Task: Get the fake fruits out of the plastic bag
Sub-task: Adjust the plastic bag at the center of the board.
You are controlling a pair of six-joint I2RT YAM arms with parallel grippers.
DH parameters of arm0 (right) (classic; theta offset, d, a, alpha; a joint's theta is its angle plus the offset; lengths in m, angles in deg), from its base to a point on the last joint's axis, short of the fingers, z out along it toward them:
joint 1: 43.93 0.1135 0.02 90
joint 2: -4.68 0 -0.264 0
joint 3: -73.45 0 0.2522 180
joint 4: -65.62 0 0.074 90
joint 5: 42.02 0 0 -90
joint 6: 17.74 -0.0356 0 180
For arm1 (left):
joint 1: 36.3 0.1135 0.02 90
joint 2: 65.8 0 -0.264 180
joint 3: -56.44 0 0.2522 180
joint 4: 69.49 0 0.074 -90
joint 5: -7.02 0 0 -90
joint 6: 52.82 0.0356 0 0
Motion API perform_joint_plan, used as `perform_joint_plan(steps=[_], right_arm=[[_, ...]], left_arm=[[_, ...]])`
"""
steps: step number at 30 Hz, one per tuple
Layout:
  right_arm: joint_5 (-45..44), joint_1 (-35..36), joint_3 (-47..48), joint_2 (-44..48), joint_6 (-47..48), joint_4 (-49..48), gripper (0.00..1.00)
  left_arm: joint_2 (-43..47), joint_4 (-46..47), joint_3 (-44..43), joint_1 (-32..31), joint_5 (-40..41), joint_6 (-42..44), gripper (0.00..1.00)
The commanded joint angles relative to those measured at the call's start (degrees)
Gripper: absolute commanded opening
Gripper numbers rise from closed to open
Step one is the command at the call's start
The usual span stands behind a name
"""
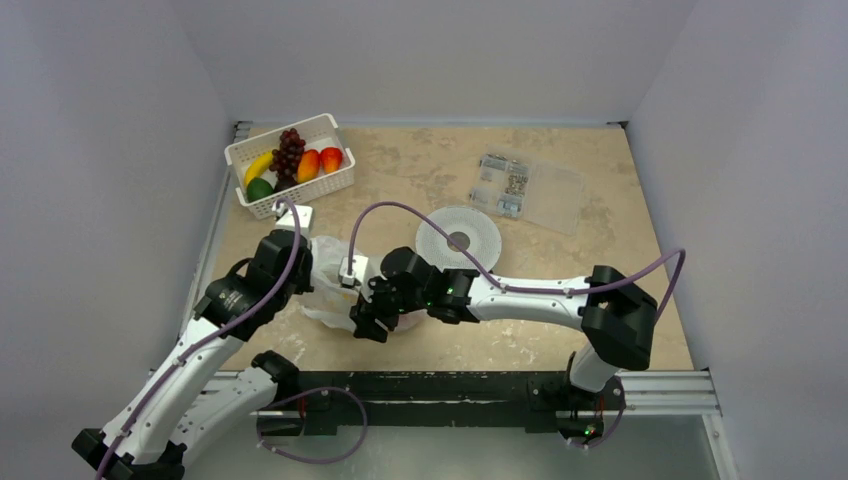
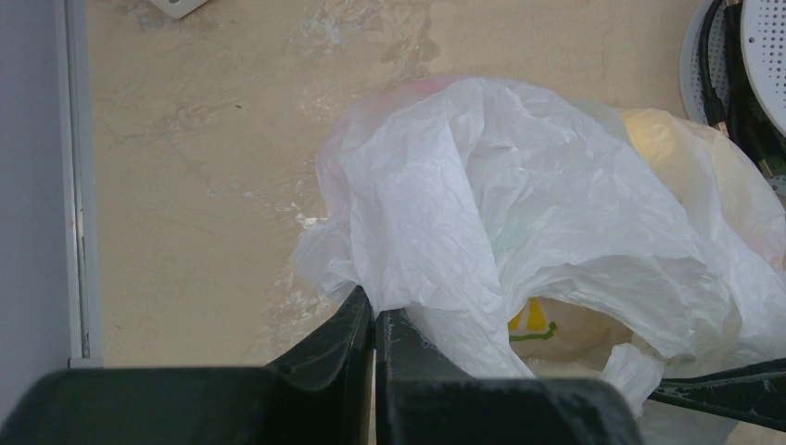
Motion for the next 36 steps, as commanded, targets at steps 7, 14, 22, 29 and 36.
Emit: perform_joint_plan(steps=[7, 14, 22, 29, 36], right_arm=[[-10.5, 2.5, -3.0, 0.3, 4.9, -0.8, 0.32], [-13.0, 2.5, -15.2, 10.4, 0.6, -4.7, 0.0], [-9.2, 2.4, -18.2, 16.1, -1.8, -9.0, 0.0], [-7.2, 2.4, -16.7, 14.0, -2.3, -10.7, 0.0], [-5.7, 2.4, -15.8, 11.3, -1.7, -11.3, 0.0]], left_arm=[[1.4, 0.3, -0.7, 0.0, 2.6, -1.0, 0.0], [3.5, 0.1, -0.6, 0.0, 5.5, -1.3, 0.0], [5.1, -0.3, -0.7, -0.1, 2.3, -3.0, 0.12], [8.3, -12.6, -6.0, -0.1, -5.1, -12.9, 0.74], [10.1, -16.7, -8.3, -0.1, -20.6, -19.4, 0.88]])
